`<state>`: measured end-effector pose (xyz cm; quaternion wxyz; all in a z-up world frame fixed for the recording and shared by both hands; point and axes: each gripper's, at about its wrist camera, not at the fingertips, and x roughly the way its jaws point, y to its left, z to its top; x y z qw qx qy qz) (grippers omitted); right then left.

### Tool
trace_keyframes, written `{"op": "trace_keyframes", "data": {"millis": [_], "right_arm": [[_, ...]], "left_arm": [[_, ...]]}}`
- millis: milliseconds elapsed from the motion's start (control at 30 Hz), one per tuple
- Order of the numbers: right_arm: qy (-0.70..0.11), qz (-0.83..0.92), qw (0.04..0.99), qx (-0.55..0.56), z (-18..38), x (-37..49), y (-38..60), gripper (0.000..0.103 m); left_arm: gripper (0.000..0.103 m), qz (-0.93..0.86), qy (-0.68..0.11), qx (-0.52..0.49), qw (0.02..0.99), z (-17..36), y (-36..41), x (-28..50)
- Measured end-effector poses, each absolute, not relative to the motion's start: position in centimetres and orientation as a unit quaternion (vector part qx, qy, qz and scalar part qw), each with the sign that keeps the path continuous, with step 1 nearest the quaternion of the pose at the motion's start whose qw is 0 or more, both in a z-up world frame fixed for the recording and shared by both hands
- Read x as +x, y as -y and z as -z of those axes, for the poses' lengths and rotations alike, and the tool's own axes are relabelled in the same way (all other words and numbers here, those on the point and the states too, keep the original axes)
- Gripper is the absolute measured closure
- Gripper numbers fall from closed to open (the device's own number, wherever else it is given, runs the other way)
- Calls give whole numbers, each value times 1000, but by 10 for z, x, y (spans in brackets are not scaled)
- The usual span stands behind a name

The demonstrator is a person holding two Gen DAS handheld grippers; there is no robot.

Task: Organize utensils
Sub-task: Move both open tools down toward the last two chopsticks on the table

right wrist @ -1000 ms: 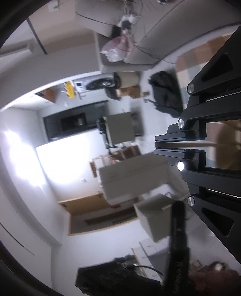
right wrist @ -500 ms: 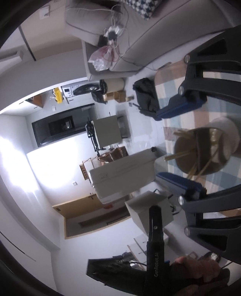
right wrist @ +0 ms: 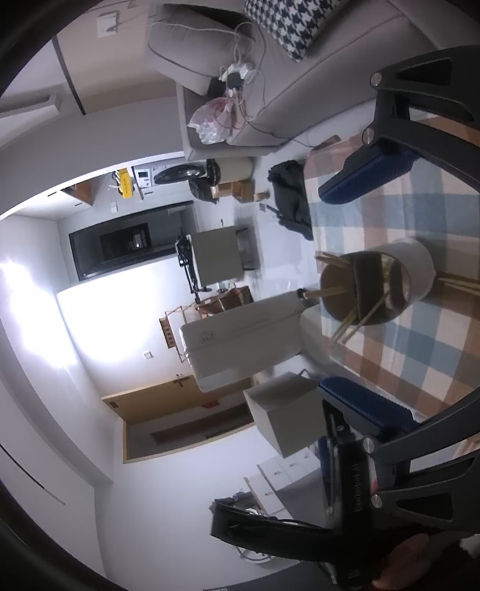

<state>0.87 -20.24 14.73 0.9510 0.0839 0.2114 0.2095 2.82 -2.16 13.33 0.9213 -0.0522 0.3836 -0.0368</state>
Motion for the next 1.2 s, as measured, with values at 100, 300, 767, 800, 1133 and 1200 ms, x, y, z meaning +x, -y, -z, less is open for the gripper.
{"op": "trace_keyframes", "data": {"millis": [100, 300, 767, 800, 1133, 1200], "right_arm": [[-220, -210, 949, 81, -143, -1, 203, 3], [-262, -207, 941, 62, -117, -11, 199, 2], [-403, -223, 888, 6, -39, 7, 168, 17], [-411, -217, 886, 1, -34, 10, 166, 20], [-515, -202, 833, -24, 32, 64, 136, 59], [-541, -193, 818, -22, 51, 74, 131, 71]], "left_arm": [[16, 30, -382, -58, 922, -126, 19, 19], [16, 22, -400, -62, 914, -96, 18, 6], [16, -6, -448, -68, 891, -38, 2, 11], [16, -10, -452, -68, 889, -34, 0, 12], [16, -31, -493, -111, 862, -11, -36, 25], [16, -39, -495, -121, 860, -11, -46, 25]]}}
